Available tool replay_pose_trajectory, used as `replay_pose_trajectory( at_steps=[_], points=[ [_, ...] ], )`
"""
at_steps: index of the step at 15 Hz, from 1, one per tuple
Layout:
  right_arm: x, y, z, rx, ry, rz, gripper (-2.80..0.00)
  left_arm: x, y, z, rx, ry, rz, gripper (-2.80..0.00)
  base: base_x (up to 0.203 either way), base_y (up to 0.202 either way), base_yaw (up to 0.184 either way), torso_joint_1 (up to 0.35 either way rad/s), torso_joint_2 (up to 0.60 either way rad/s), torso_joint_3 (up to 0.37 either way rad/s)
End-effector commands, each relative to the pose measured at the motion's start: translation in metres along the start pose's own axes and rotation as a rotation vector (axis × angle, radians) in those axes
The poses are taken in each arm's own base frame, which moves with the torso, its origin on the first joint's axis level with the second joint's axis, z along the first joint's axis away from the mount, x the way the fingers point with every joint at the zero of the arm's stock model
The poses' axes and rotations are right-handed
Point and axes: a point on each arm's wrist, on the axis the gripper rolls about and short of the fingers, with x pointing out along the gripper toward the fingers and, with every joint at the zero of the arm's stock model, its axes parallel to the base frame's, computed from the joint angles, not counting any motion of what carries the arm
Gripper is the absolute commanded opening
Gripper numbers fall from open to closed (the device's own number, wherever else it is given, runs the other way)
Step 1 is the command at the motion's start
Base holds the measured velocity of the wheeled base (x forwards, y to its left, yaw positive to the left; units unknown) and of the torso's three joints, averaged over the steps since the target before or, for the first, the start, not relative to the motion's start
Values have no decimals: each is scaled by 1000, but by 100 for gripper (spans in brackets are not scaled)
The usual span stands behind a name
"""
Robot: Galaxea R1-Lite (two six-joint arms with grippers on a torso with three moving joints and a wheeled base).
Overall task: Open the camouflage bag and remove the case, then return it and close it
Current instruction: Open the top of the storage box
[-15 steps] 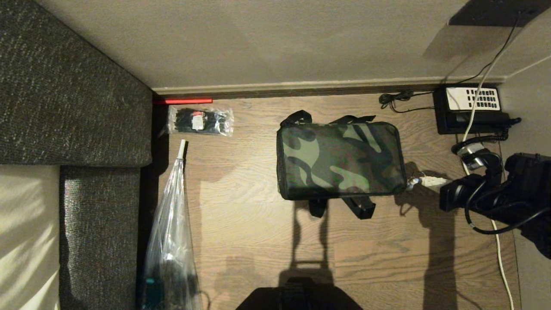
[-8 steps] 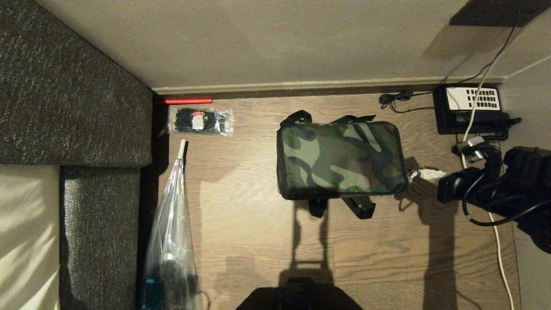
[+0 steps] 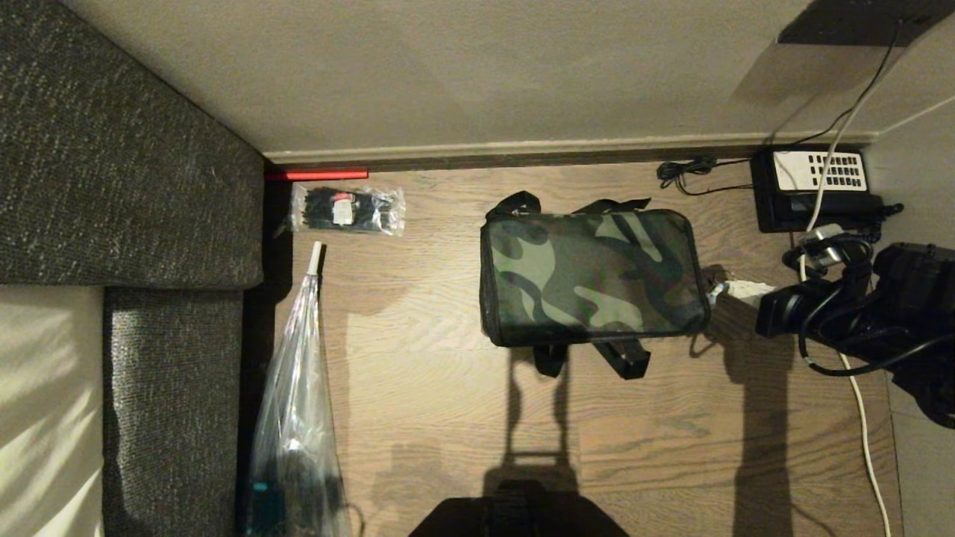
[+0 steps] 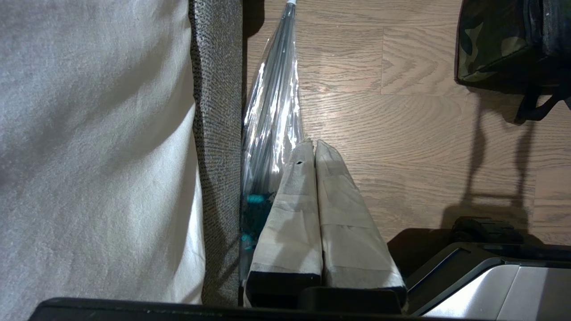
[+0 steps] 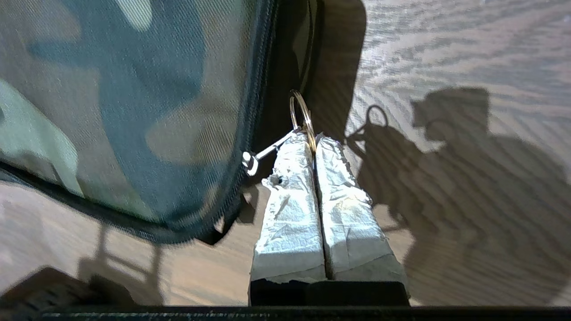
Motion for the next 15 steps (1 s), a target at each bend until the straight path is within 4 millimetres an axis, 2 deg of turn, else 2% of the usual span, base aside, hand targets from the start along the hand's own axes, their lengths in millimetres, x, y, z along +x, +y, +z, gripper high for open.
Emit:
replay_pose_trajectory(
  at_steps=[1, 7, 15],
  points=[
    [5, 3, 5, 24, -21, 14, -280, 0, 0, 0, 0, -2, 1, -280, 0, 0, 0, 0, 0, 0],
    [0, 7, 1, 71, 78, 41, -280, 0, 0, 0, 0, -2, 1, -280, 0, 0, 0, 0, 0, 0],
    [-1, 8, 7, 78, 0, 84, -280, 0, 0, 0, 0, -2, 1, -280, 0, 0, 0, 0, 0, 0]
  ],
)
